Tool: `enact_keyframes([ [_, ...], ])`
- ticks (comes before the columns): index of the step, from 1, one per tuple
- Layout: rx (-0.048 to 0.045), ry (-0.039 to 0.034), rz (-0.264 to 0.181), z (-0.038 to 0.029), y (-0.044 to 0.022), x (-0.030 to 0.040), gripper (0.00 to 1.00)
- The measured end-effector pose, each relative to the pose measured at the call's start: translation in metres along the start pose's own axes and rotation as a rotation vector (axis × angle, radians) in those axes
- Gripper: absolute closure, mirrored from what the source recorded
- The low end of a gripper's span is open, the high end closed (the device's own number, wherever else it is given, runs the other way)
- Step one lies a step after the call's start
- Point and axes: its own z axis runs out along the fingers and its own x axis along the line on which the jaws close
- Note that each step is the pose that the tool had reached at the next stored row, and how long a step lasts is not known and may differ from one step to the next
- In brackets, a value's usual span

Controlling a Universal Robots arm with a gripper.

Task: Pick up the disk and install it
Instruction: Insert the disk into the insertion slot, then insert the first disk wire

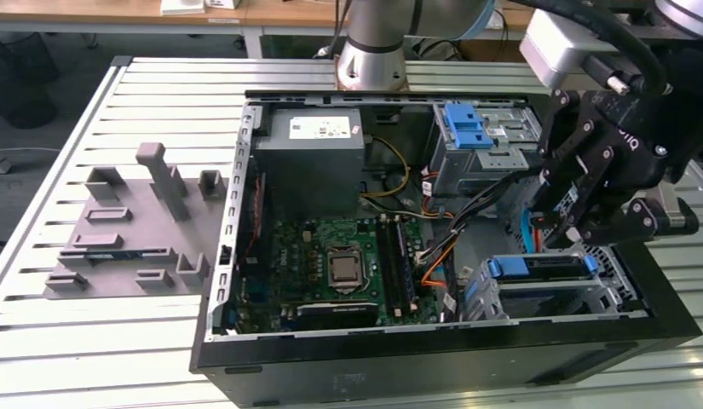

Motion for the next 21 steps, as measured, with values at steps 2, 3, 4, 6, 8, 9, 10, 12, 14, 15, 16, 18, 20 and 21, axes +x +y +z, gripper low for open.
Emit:
enact_keyframes([
  [2,0.0000,0.0001,0.000,0.0036,-0.0004,0.0001,0.58],
  [3,0.0000,0.0001,0.000,0.0054,-0.0005,0.0001,0.58],
  [4,0.0000,0.0001,0.000,0.0072,-0.0005,0.0001,0.64],
  [6,0.0000,0.0001,0.000,0.0109,-0.0007,0.0001,0.76],
  [8,0.0000,0.0000,0.000,0.0145,-0.0008,0.0002,0.82],
  [9,0.0000,0.0001,0.000,0.0163,-0.0009,0.0002,0.87],
  [10,0.0000,0.0001,0.000,0.0179,-0.0009,0.0002,0.87],
  [12,0.0000,0.0001,0.000,0.0199,-0.0010,0.0002,0.89],
  [14,0.0000,0.0003,0.000,0.0199,-0.0009,0.0002,0.89],
  [15,0.0000,0.0001,0.000,0.0206,-0.0010,0.0002,0.89],
  [16,0.0000,0.0001,0.000,0.0213,-0.0010,0.0003,0.89],
  [18,0.0000,0.0001,0.000,0.0213,-0.0010,0.0003,0.89],
  [20,0.0000,0.0001,0.000,0.0213,-0.0010,0.0002,0.89],
  [21,0.0000,0.0001,0.000,0.0213,-0.0010,0.0002,0.89],
])
